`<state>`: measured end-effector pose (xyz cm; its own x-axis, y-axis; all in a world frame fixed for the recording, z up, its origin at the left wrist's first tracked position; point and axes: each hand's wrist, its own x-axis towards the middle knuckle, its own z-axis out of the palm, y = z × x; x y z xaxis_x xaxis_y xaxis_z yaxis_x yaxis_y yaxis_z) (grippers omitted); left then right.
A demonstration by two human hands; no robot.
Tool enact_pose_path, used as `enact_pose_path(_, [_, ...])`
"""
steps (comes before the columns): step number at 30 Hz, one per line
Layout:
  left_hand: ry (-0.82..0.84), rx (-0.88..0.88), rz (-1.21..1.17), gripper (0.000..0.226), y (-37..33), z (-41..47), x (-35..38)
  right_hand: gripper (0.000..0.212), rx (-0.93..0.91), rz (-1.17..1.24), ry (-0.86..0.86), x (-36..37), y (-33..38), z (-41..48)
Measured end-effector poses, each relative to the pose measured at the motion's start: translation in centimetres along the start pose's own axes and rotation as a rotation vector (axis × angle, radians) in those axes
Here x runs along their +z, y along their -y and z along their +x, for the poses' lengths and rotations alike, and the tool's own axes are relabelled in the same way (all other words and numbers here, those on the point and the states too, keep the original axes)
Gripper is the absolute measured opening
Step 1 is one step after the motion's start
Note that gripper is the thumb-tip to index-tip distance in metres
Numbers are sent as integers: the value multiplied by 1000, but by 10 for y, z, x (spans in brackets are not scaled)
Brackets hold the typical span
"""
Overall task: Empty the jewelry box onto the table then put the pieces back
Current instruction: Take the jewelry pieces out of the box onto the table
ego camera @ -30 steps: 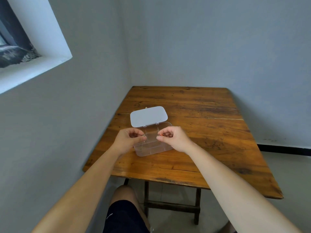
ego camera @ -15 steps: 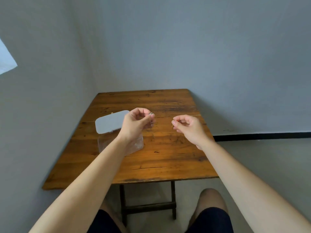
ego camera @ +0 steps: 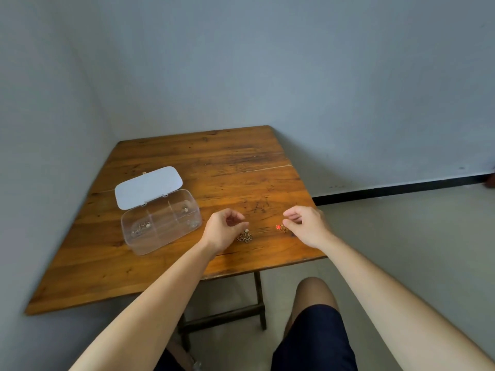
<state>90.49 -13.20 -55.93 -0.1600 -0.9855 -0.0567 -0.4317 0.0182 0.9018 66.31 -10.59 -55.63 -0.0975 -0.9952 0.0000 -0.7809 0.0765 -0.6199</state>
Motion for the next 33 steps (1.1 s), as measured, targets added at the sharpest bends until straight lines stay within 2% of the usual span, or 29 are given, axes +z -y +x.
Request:
enact_pose_path(5, [-90, 106, 276, 27, -1, 1, -28, 26, -48, -22, -28, -1, 22, 9])
enact_pose_path(9, [-188, 165, 325, 24, 1, -4, -63, 29, -91, 8, -27, 11, 56, 14])
enact_pose_path(15, [-283, 89, 331, 23, 22, -19, -123, 33, -196, 29, 56, 48, 114, 21])
enact_pose_path(20, [-344, -8, 441, 26, 46, -30, -164, 42, -314, -81, 152, 82, 157, 26])
enact_pose_path(25, [-327, -64, 515, 34, 63, -34, -188, 57, -431, -201, 248, 108, 182, 34])
enact_pose_path(29, [-293, -47, 590, 42, 70, -26, -193, 68, -507, -407, 294, 118, 186, 41])
enact_pose_path(33, [-93, -64, 831, 43, 67, -6, -195, 68, -486, -537, 413, 120, 190, 47])
